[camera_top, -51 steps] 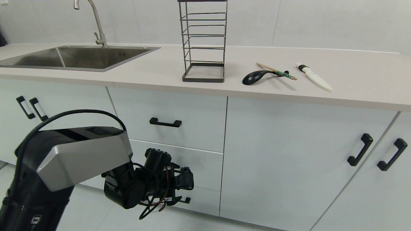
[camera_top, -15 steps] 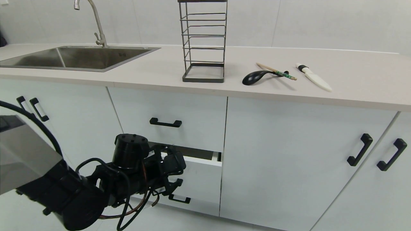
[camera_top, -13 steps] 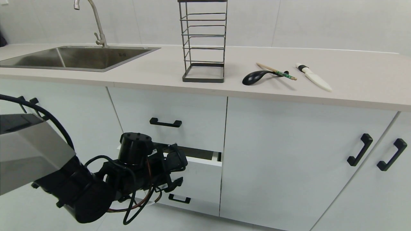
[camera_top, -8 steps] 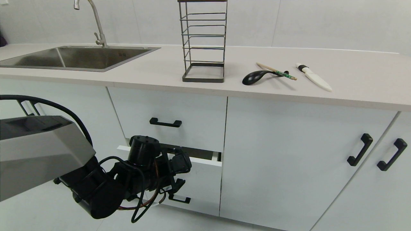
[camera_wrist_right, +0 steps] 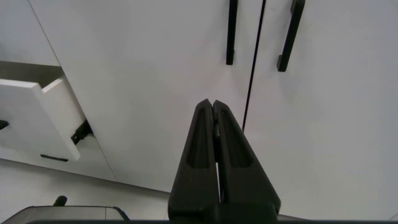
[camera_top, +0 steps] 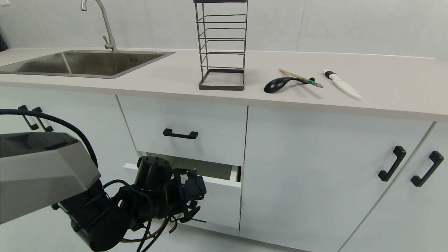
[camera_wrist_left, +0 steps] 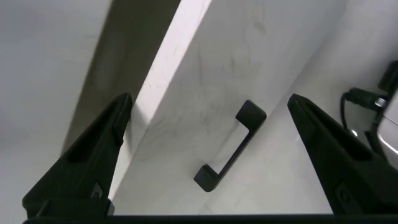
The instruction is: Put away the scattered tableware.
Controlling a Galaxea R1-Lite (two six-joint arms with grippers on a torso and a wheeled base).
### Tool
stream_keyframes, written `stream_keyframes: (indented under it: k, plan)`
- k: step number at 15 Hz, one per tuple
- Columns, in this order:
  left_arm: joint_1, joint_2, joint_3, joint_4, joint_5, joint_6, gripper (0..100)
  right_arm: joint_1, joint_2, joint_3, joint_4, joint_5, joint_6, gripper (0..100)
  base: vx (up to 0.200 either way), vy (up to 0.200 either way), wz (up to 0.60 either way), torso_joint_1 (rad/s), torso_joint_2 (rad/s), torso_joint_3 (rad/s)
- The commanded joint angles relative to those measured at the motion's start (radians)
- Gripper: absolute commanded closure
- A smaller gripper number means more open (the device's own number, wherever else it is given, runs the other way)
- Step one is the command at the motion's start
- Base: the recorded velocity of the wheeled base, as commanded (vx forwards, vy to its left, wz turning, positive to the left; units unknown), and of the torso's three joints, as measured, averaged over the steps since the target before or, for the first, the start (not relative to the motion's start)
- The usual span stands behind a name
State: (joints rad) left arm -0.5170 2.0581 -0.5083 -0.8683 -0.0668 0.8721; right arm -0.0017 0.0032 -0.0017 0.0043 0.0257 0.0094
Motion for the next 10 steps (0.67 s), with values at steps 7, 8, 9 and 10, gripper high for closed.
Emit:
stream_keyframes:
  k: [7,8,9,10]
  plan:
    - [-0.087,-0.337,0.258,0.028,-0.002,-0.007,0,0.0,0.001,0.0,0.0,0.0,0.0,100,0.0,0.0,0.0,0.0,0.0,0.0]
    - [-0.086,-0.334,0.258,0.026,-0.002,-0.007,0,0.0,0.001,0.0,0.0,0.0,0.0,100,0.0,0.0,0.0,0.0,0.0,0.0]
    - [-0.078,-0.294,0.252,0.015,-0.002,-0.027,0,0.0,0.001,0.0,0.0,0.0,0.0,100,0.0,0.0,0.0,0.0,0.0,0.0]
    - [-0.078,-0.271,0.249,0.014,-0.002,-0.038,0,0.0,0.001,0.0,0.0,0.0,0.0,100,0.0,0.0,0.0,0.0,0.0,0.0]
